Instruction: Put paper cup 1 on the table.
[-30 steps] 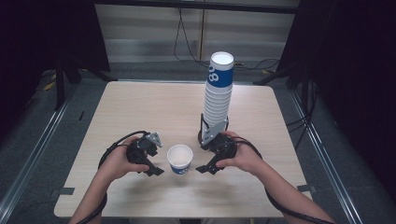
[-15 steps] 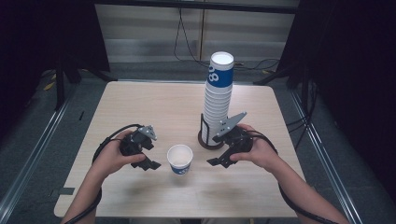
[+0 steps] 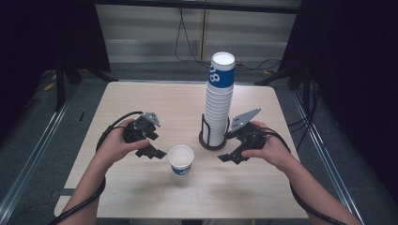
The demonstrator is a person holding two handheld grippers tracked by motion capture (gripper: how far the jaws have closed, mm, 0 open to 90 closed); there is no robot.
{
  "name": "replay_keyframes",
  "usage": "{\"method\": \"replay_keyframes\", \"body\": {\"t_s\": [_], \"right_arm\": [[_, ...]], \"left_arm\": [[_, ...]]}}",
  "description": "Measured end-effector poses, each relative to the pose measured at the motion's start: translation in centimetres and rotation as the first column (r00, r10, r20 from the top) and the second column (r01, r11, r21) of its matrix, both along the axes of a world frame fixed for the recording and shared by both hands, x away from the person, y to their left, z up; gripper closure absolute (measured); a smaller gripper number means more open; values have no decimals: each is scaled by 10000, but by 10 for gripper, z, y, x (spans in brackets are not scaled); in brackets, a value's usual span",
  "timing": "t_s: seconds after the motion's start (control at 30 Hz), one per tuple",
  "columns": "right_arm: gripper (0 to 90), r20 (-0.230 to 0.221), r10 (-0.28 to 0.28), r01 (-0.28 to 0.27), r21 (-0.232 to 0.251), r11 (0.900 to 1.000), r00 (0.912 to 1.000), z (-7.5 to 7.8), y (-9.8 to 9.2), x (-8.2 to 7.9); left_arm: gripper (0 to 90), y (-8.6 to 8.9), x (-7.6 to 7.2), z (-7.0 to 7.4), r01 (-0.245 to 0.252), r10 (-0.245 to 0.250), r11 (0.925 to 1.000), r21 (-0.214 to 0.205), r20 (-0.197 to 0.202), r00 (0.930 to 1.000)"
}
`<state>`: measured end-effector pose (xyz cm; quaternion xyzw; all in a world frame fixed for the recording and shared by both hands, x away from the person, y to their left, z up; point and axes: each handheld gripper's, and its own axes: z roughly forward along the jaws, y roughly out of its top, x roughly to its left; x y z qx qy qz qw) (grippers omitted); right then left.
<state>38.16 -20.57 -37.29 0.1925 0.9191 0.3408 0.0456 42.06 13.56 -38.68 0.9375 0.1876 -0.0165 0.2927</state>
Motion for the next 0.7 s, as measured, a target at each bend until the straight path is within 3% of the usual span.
{"method": "replay_keyframes", "body": {"t_s": [0.13,0.27,0.3,0.47,0.7], "right_arm": [[127,77,-256,255,147,9996,9996,7,-6,1],[126,62,-544,542,266,9982,9985,14,-12,3],[126,83,-727,725,263,9970,9973,19,-15,5],[126,80,-1072,1067,480,9931,9942,28,-21,10],[124,240,-1669,1651,654,9841,9857,49,-30,19]], "left_arm": [[177,-7,4,6,-154,149,9994,-298,-171,9997],[177,-13,10,13,19,-19,9999,-98,33,10000],[176,-17,10,14,-224,223,9990,-382,-10,9998],[173,-24,13,16,-17,22,9995,-325,151,9999],[173,-37,22,21,-133,146,9973,-726,178,9997]]}}
